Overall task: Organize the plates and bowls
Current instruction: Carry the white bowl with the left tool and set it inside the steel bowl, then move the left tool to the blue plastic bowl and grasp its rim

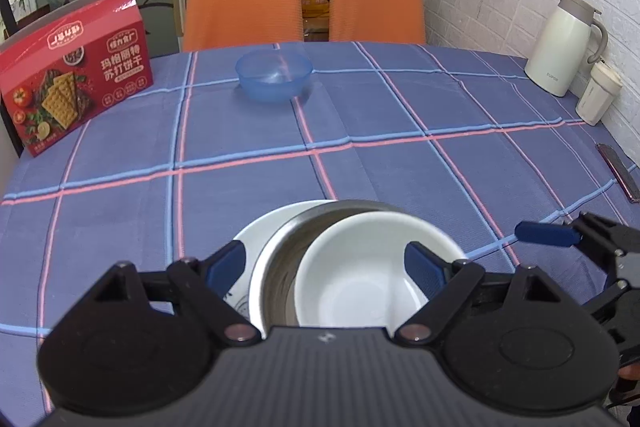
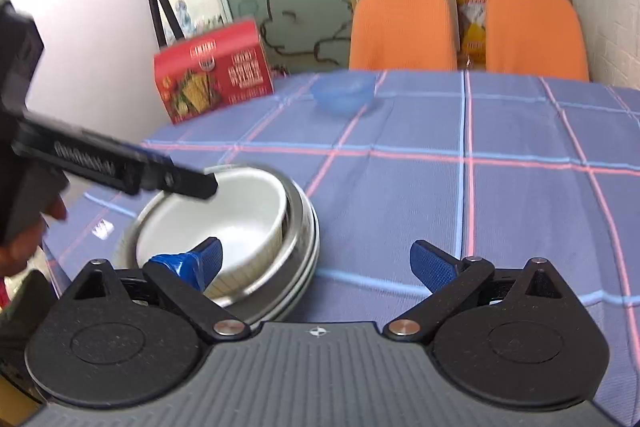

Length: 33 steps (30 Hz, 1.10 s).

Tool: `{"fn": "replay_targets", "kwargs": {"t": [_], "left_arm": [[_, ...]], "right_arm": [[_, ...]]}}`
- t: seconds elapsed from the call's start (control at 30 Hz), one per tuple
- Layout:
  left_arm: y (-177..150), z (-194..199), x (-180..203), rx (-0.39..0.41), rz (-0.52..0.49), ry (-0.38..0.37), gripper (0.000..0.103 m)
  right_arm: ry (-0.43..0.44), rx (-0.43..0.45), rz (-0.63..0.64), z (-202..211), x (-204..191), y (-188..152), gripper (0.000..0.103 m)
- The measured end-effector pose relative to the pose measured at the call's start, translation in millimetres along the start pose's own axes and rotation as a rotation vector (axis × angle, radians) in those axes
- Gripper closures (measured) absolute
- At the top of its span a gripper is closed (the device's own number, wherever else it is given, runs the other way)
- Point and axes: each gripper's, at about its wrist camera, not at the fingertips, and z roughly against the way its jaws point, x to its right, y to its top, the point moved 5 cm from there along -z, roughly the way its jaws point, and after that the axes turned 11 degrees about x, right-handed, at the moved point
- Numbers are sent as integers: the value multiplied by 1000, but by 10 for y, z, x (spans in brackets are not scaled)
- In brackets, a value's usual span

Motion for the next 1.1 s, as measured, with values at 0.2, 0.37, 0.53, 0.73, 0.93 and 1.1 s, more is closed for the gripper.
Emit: {"fn": "replay_targets", "kwargs": {"t": [0.2,0.37,0.53,0.73,0.93,1.1], "left_arm": [[193,-127,-80,22,32,-1,16],[486,-428,-257,33,76,-18,16],[813,-870,-547,30,148,-3,16],[1232,-1528,-837,44,206,24,16],[1353,-2257,-933,-5,193,56,16],[1324,-2575,-1047,-30,207,46,26]], "right_arm": [[4,68,11,37,96,264,15],[-51,90,39,-321,324,552,15],[-70,51,83,-984,493,770,15],[-43,-33,151,-1846,546,881,15],[-6,-99,209,-2427,574,847,15],[5,-108,241,-2645,558,799,15]]}}
